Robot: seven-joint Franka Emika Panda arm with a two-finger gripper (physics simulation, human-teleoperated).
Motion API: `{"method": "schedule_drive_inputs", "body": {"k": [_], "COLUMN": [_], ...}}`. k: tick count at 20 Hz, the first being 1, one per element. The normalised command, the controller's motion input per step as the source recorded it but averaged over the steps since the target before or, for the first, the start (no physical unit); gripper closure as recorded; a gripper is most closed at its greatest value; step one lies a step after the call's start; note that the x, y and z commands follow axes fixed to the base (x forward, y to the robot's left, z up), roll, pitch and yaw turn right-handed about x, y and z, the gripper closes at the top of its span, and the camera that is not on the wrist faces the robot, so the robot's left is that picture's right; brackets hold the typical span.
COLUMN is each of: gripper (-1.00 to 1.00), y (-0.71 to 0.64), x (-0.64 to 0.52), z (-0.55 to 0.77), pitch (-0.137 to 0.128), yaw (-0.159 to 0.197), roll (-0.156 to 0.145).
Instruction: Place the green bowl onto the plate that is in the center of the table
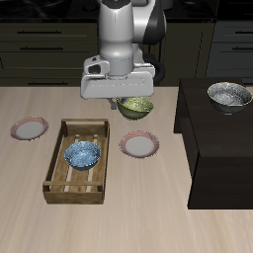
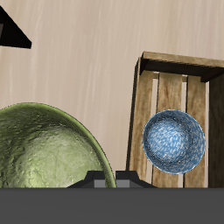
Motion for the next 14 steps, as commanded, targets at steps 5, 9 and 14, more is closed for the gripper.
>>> {"method": "schedule_drive_inputs", "body": {"k": [5,9,14], "gripper": [1.0,1.0,1.0], "y": [0.15,0.17,0.11], "x": [-0.13,-0.25,-0.31], "z": [-0.19,-0.05,-0.04], "pitch": [0.022,-0.027,-0.014], "yaw": [-0.01,0.025,-0.024], "roll": [0.021,0.05,0.016]}}
